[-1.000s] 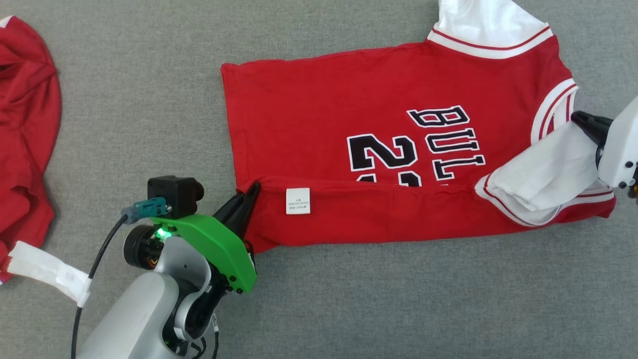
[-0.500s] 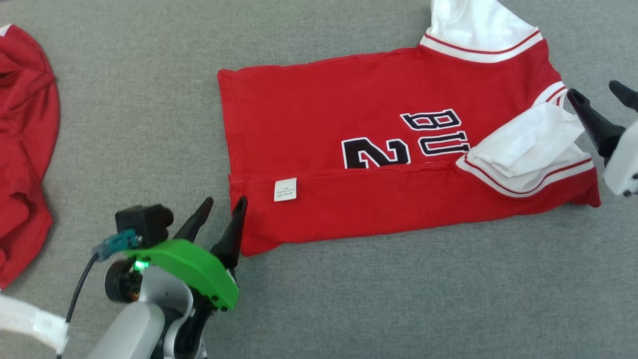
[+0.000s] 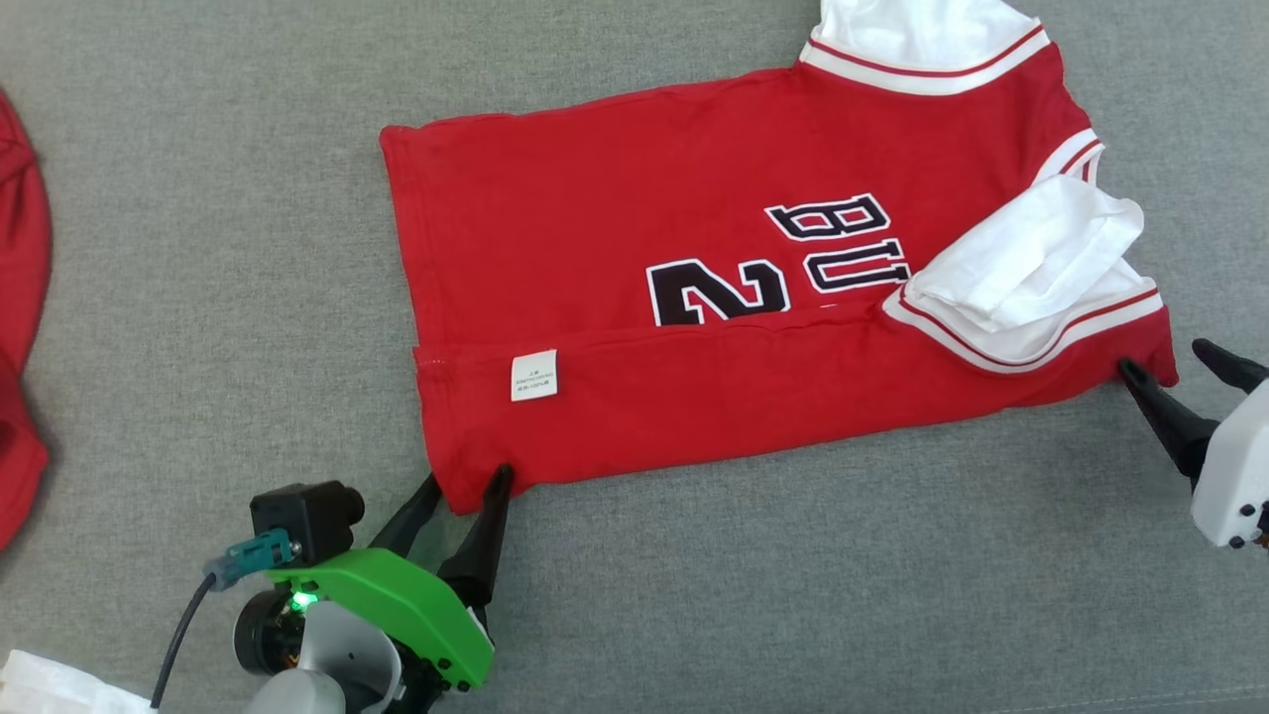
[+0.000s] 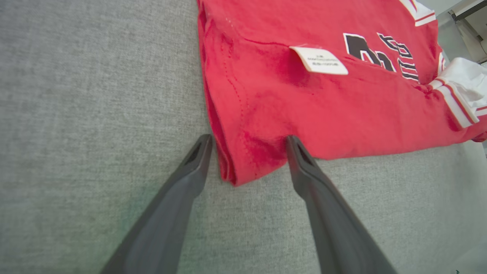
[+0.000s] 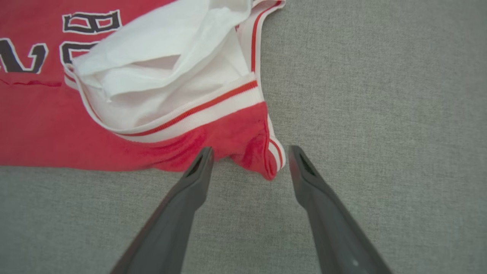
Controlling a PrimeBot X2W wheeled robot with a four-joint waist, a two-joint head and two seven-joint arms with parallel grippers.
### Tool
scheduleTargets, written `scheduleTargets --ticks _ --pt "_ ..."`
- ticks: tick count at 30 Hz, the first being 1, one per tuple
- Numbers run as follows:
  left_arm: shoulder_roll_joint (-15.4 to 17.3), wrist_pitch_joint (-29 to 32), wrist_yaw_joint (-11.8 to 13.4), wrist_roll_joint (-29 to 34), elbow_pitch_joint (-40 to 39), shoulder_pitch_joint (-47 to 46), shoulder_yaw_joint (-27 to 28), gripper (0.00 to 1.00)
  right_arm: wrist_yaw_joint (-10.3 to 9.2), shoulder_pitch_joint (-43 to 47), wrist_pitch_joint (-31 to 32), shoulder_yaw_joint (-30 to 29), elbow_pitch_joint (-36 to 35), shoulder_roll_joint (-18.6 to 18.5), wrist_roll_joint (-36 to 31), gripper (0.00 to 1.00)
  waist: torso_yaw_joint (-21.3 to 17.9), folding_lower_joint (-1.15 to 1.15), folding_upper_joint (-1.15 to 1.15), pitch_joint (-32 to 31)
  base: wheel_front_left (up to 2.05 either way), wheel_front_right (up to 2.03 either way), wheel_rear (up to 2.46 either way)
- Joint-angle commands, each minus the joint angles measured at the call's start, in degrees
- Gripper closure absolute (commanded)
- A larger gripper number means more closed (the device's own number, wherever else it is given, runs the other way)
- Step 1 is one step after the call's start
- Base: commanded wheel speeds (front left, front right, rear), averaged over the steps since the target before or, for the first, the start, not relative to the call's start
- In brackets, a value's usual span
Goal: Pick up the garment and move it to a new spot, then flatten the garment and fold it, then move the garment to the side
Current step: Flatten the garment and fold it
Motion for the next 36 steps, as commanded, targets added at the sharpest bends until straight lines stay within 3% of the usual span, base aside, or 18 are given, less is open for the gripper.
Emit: scheduleTargets --ticks 1,8,9,10,11,12,18,25,30,31,32,33,34,36 --pt "-0.3 0.1 -0.4 -0.1 0.6 -1.0 0.0 0.00 0.00 -1.2 -0.4 0.5 0.7 0.0 -0.5 0.00 0.5 0.00 0.00 0.8 0.00 0.00 0.00" --pt "-1.4 0.1 -2.0 -0.8 3.1 -2.7 -0.8 0.00 0.00 -5.0 -1.4 3.4 5.0 -0.1 0.3 0.00 1.3 0.00 0.00 1.4 0.00 0.00 0.00" --pt "-1.6 0.2 -2.3 -0.9 3.5 -2.9 -0.9 0.09 0.00 -5.2 -1.3 4.0 5.4 -0.3 0.6 0.20 1.5 0.00 0.00 1.5 0.00 0.00 0.00" --pt "-1.7 0.3 -2.5 -1.1 3.7 -3.0 -1.0 0.54 0.00 -5.4 -1.5 4.2 5.6 -0.5 0.8 0.56 1.5 0.00 0.00 1.5 0.00 0.00 0.00" --pt "-1.8 0.4 -2.8 -1.3 4.0 -3.1 -1.2 0.85 0.00 -5.6 -1.8 4.6 5.8 -0.6 1.4 0.77 1.6 0.00 0.00 1.5 0.00 0.00 0.00" --pt "-2.0 0.5 -2.9 -1.6 4.2 -3.1 -1.2 1.00 0.00 -5.6 -1.9 4.8 6.0 -0.7 1.8 1.00 1.6 0.00 0.00 1.5 0.00 0.00 0.00" --pt "-0.6 1.5 -4.4 -3.1 4.6 -1.4 -1.4 1.00 0.00 -2.8 0.1 7.9 7.0 -4.4 8.5 1.00 1.5 0.00 0.00 -0.3 0.00 0.00 0.00" --pt "3.9 5.9 -6.4 -6.3 -1.1 2.7 -1.7 1.00 -0.04 1.6 6.2 4.3 8.1 -11.1 17.1 1.00 1.5 0.00 0.00 -3.9 0.00 0.00 0.00" --pt "6.2 8.0 -5.7 -7.8 -4.5 7.6 -2.5 1.00 -0.04 5.6 13.2 1.9 6.9 -12.5 20.2 1.00 1.6 0.00 0.00 -5.0 0.00 0.00 0.00" --pt "6.1 8.1 -5.6 -7.9 -4.7 8.5 -2.7 1.00 -0.05 6.2 13.4 1.6 6.6 -11.9 19.8 0.85 1.5 0.00 0.00 -5.1 0.00 0.00 0.00" --pt "5.7 7.7 -5.4 -8.1 -4.6 9.2 -3.0 1.00 -0.04 7.3 13.9 1.5 6.8 -11.4 19.2 0.56 1.5 0.00 0.00 -5.3 0.00 0.00 0.00" --pt "5.3 7.5 -5.3 -8.2 -4.6 10.0 -3.3 0.61 -0.04 8.0 14.1 1.6 6.8 -11.1 18.7 0.00 1.5 0.00 0.00 -5.5 0.00 0.00 0.00" --pt "4.9 7.1 -5.4 -8.2 -4.6 10.9 -3.9 0.05 -0.04 8.7 14.1 1.5 6.8 -10.8 18.2 0.00 1.6 0.00 0.00 -5.8 0.00 0.00 0.00" --pt "4.3 6.4 -5.4 -8.5 -4.6 12.2 -4.3 0.00 -0.03 9.4 13.7 0.4 6.5 -10.3 17.3 0.00 1.7 0.00 0.00 -6.2 0.00 0.00 0.00"
